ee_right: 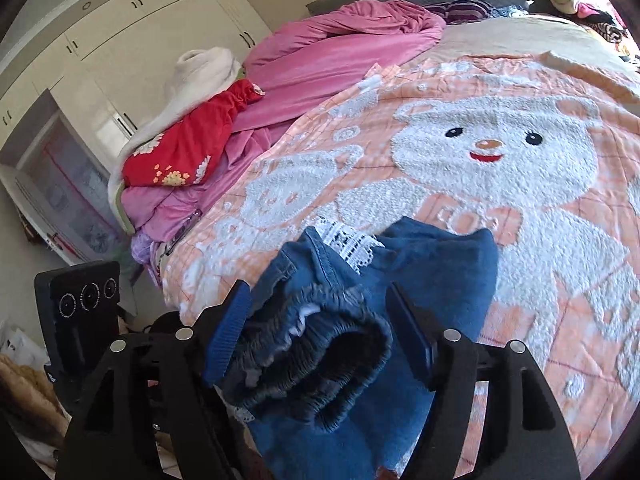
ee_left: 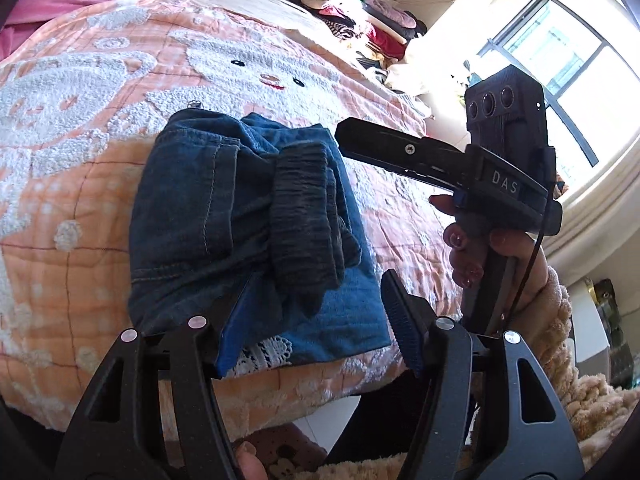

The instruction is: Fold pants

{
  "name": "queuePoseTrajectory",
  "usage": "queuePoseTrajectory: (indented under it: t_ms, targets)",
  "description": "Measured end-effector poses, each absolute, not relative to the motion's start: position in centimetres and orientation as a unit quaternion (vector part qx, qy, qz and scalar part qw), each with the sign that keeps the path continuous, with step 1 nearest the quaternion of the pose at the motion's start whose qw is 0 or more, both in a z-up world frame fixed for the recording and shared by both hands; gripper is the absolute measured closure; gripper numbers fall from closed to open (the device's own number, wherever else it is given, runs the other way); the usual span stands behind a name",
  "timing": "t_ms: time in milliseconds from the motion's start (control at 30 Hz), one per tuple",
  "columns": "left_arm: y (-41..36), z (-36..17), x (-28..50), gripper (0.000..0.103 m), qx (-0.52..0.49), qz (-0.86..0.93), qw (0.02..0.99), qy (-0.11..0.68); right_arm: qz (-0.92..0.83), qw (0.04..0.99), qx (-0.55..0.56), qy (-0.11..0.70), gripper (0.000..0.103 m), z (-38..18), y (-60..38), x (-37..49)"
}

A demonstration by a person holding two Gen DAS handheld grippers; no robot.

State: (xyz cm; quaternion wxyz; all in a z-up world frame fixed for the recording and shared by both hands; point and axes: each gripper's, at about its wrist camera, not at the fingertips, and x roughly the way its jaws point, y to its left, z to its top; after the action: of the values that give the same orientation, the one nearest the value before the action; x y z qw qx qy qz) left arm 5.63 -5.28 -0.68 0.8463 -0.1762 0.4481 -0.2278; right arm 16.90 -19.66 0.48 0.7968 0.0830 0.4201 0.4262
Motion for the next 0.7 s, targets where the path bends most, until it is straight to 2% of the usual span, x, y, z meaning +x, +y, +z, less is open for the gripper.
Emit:
queuePoseTrajectory:
  t_ms: [300, 700]
  targets:
    - [-2.8, 2.4, 5.3, 0.045, -0.125, -0.157, 0.890, 0.409, 0.392, 0.812, 0.092, 0.423, 0.024, 0.2, -20.1, 14.7]
    - [-0.7, 2.3, 8.9, 0.037, -0.101, -0.104, 0.891, 0.430, 0.340, 0.845, 0.036, 0.411, 0.018, 0.5, -19.9, 9.7]
